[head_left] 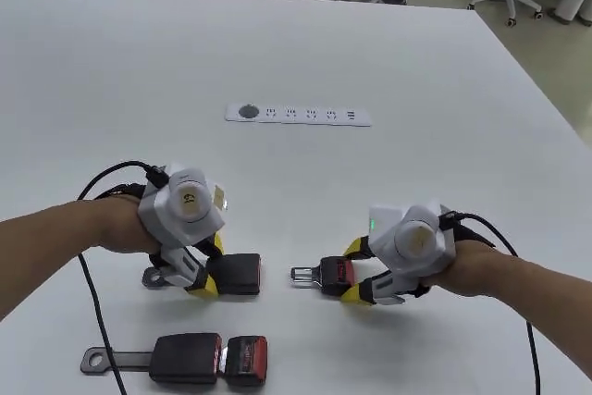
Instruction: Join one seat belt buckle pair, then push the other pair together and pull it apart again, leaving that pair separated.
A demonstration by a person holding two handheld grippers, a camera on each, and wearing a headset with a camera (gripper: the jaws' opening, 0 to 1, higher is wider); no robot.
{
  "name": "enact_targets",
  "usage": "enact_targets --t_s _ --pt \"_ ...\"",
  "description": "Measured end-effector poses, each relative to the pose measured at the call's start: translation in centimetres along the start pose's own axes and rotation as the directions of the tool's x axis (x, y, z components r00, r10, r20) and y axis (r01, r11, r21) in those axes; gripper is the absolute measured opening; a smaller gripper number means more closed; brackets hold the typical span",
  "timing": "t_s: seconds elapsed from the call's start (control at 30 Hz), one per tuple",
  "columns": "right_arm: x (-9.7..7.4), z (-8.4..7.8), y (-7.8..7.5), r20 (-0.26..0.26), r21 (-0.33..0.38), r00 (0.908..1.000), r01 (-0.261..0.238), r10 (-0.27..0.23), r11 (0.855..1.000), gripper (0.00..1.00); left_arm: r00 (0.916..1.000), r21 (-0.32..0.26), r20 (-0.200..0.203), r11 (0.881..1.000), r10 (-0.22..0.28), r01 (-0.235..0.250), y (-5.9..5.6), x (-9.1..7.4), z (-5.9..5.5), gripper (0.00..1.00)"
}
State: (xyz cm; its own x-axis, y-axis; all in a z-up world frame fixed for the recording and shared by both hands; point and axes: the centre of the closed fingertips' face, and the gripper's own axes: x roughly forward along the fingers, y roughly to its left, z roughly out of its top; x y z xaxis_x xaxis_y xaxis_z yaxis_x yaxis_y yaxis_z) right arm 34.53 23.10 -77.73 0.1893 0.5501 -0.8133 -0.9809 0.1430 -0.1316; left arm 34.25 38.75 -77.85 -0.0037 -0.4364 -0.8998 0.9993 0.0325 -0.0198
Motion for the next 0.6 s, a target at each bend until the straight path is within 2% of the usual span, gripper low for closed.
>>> enact_targets --t_s 0.13,0.27,0.6 --pt "0.02 0.07 0.1 -0.003 -0.003 1.0 -0.005 0.005 1.0 0.31 1.0 0.004 0.004 1.0 0.002 -0.002 0.03 0.05 -0.08 0.32" --pt "0.15 0.06 0.05 -0.009 -0.011 0.9999 -0.005 0.005 1.0 0.31 0.9999 0.018 -0.012 1.0 0.0 0.0 -0.16 0.1 0.07 0.32" --pt "0.22 0.8 0.48 -0.011 -0.021 0.9999 -0.008 0.008 1.0 0.31 1.0 -0.019 -0.007 1.0 0.003 -0.003 -0.01 0.17 -0.07 0.32"
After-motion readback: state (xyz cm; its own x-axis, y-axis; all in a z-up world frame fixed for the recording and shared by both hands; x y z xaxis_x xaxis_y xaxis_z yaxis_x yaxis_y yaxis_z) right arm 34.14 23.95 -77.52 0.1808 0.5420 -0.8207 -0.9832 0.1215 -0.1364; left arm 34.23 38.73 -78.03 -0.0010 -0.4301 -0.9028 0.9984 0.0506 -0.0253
